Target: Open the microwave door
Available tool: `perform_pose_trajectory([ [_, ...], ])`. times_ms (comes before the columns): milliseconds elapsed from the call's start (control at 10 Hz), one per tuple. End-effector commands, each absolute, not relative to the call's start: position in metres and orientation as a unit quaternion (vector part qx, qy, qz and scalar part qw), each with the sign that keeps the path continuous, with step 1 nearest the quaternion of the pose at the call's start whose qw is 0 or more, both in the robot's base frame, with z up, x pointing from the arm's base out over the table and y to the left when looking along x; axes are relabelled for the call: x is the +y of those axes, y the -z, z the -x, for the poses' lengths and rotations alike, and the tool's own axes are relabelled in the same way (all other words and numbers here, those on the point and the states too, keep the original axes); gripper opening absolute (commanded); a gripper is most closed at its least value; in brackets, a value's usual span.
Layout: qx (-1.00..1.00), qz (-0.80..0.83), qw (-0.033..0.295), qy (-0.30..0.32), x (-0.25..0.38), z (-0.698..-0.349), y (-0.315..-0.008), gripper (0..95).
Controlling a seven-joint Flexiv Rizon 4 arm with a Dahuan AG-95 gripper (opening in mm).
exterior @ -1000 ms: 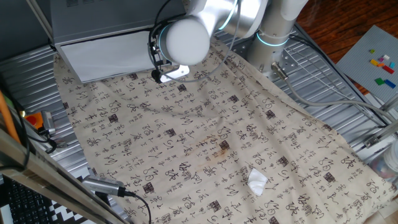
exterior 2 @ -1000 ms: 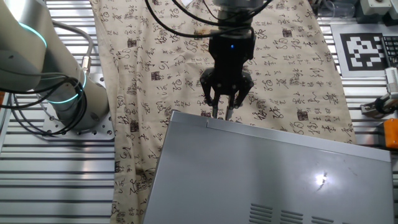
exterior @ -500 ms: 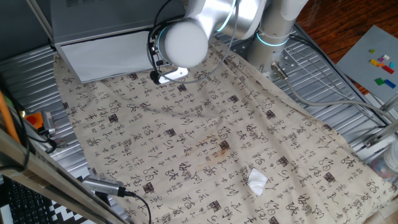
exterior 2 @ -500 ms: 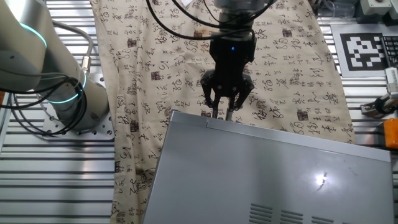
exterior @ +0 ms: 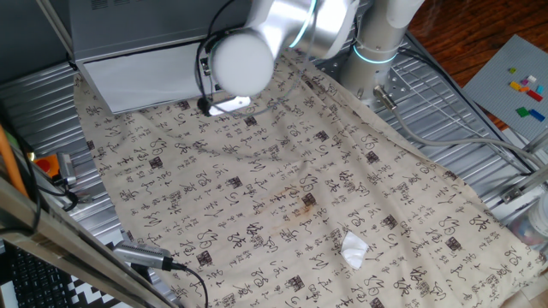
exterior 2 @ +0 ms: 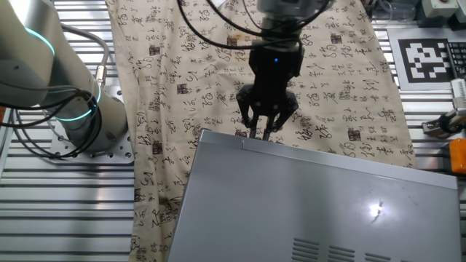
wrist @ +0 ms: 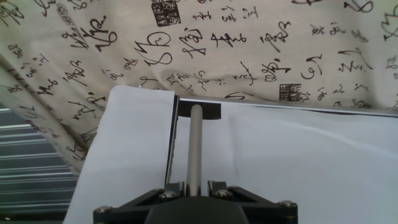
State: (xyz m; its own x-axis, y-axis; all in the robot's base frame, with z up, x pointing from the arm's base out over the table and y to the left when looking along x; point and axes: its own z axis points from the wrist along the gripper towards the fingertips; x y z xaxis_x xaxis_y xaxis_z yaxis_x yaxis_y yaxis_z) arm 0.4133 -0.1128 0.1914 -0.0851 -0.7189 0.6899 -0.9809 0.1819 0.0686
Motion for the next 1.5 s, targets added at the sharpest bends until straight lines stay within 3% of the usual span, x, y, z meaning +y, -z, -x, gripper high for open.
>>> perform_pose_trajectory([
  [100,-0.710,-0.599,0.302,-0.216,-0.1167,-0.4109,-0.1921,0.0],
  [1500,-0.738,-0.567,0.299,-0.210,-0.1157,-0.4134,-0.1910,0.0],
])
